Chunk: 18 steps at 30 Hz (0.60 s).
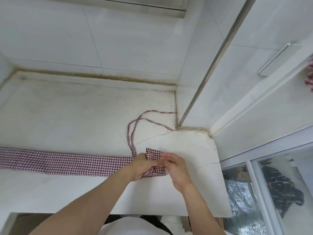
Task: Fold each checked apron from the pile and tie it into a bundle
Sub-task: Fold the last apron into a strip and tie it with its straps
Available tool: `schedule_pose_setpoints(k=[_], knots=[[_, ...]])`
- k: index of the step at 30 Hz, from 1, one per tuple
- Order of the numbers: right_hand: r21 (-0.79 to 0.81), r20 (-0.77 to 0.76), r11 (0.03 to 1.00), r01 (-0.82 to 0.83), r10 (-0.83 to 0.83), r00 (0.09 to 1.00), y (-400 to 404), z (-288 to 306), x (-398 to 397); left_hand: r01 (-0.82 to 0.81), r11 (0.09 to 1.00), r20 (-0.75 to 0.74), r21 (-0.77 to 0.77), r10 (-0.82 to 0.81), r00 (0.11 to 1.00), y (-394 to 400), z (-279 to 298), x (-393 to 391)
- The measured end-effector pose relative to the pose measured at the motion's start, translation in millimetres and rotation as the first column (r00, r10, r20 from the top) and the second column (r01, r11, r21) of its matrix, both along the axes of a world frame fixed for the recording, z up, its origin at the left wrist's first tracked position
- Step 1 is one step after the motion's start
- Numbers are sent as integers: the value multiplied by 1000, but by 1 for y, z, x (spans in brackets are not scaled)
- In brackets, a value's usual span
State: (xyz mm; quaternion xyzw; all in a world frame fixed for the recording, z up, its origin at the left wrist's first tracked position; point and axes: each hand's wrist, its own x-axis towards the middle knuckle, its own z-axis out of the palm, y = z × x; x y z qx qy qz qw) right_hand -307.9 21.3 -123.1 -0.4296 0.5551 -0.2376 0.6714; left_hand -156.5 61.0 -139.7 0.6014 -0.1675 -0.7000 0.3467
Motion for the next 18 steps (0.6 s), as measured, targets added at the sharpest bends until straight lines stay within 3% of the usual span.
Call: schedule_pose_setpoints(k=[2,4,7,10,14,18], knots=[[-1,-63,998,63,-63,996,1,-9,-2,-47,998,28,28,46,999,3,-1,4],[93,-95,991,95,-86,992,0,-18,-6,-63,997,-74,52,66,995,7,2,10],[416,82,908,-52,20,996,7,-25,-4,-75,995,-227,70,89,970,11,3,23],[547,295,823,-154,-16,955,19,-30,0,-63,992,-282,113,93,955,16,2,36],[540,287,842,-17,-165,944,24,-36,6,-81,985,-187,155,110,976,22,0,47],[479,177,876,45,-147,973,20,-39,13,-31,992,37,122,27,999,26,-13,60]])
